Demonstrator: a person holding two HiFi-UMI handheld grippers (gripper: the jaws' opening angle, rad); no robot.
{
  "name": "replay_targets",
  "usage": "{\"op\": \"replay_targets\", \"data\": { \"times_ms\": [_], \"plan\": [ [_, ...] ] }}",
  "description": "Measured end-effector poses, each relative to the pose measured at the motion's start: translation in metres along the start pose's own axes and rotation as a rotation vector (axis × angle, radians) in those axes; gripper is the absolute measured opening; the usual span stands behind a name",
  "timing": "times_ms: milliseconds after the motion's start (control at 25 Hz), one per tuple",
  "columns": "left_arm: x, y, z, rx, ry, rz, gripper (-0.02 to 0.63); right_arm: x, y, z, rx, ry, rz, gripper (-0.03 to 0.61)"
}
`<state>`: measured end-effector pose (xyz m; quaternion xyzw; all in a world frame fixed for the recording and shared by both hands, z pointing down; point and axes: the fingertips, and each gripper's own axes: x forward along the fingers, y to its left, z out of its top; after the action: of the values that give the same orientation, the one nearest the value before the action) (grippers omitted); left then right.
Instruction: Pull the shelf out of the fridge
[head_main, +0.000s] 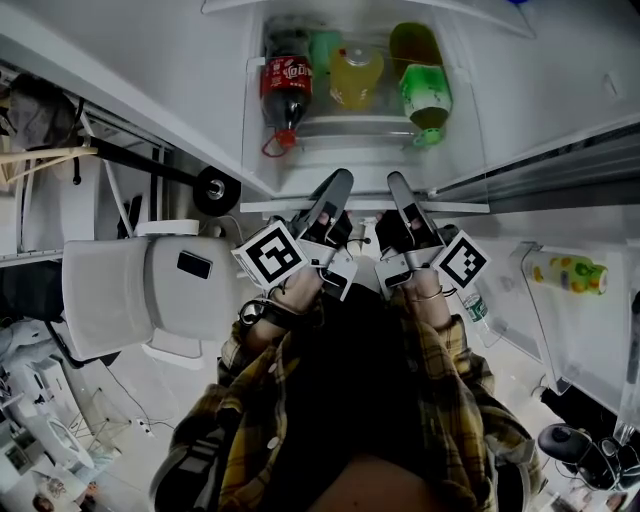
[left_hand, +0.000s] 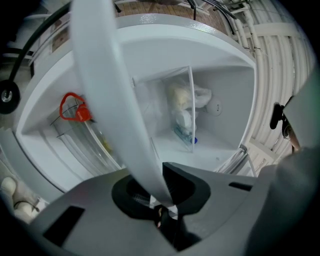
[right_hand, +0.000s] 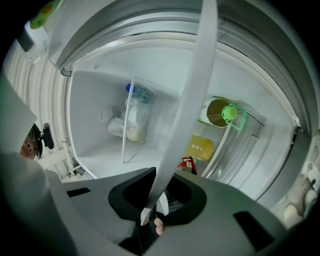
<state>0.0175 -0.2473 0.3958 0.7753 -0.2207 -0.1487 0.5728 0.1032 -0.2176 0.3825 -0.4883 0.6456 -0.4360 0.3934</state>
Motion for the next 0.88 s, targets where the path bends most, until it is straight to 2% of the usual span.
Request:
{"op": "replay_targets", "data": {
  "times_ms": [120, 280, 880],
  "plan": [
    [0.0, -0.004, 0.0, 0.02, 0.001, -0.026, 0.04, -0.002, 0.0, -0.001, -0.007, 0.003, 0.001, 0.049],
    [-0.003, 0.0, -0.006, -0.011, 0.005, 0.0, 0.042, -0.006, 0.001, -0.001, -0.01, 0.004, 0.0, 0.049],
    [-0.013, -0.009, -0.018, -0.007, -0.005, -0.017, 0.044, -0.021, 0.008, -0.004, -0.013, 0.025, 0.012, 0.052]
  ]
}}
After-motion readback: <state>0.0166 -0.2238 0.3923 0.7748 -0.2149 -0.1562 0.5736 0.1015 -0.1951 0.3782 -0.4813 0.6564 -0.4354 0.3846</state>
